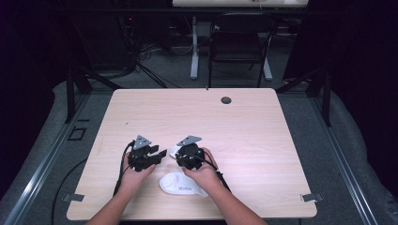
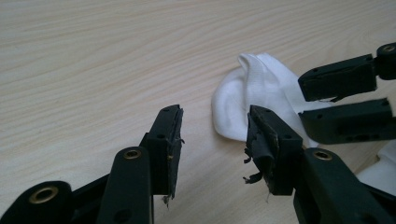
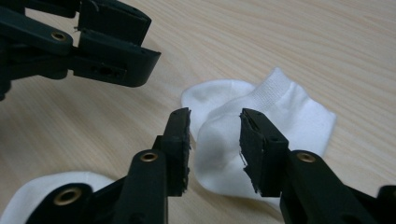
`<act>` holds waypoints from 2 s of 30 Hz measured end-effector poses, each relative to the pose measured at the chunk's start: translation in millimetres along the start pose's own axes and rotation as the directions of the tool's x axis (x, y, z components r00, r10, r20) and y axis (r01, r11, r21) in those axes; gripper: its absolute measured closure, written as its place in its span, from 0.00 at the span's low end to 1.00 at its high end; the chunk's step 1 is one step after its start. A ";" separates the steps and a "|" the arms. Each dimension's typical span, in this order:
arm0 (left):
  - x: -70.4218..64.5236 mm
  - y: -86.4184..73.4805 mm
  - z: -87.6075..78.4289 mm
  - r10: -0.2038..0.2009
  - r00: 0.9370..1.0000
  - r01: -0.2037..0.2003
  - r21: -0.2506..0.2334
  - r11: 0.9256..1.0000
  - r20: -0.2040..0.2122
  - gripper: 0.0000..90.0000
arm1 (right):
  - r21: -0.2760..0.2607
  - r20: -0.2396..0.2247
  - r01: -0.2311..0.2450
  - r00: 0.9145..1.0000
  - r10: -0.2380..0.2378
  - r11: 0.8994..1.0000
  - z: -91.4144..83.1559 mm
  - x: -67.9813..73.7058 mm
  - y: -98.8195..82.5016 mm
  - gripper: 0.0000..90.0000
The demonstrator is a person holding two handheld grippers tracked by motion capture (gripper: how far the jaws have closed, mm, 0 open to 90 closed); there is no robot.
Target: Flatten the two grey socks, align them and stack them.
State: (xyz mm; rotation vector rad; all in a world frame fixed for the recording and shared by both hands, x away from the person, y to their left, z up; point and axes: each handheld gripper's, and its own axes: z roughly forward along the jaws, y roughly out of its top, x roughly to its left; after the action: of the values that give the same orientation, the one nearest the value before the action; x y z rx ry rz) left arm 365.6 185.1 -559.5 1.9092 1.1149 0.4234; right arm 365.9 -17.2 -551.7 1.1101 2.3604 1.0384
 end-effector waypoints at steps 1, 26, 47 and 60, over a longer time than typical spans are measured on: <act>0.9 -0.4 0.1 -0.001 1.000 0.001 0.003 1.000 -0.002 0.61 | 0.002 0.006 0.005 1.000 -0.005 1.000 4.4 2.4 -0.4 0.68; -8.4 -3.2 5.2 0.029 1.000 -0.029 0.029 0.999 0.009 0.60 | 0.029 0.022 -0.047 0.999 0.047 0.998 4.1 2.2 1.0 0.97; -24.5 1.2 38.8 0.064 0.998 -0.064 0.085 0.994 0.005 0.64 | -0.059 0.001 -0.129 0.992 0.129 0.990 -28.5 -20.4 0.2 0.97; -25.9 -2.5 44.2 0.108 0.993 -0.103 0.120 0.987 -0.036 0.75 | -0.070 0.010 -0.148 0.989 0.149 0.986 -38.9 -31.0 -3.9 0.97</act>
State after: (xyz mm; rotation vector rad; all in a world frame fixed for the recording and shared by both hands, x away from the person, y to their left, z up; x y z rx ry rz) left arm 378.7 141.7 -583.5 2.0781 1.0898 0.4678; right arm 361.9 -61.2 -528.5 1.2798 2.2394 1.1484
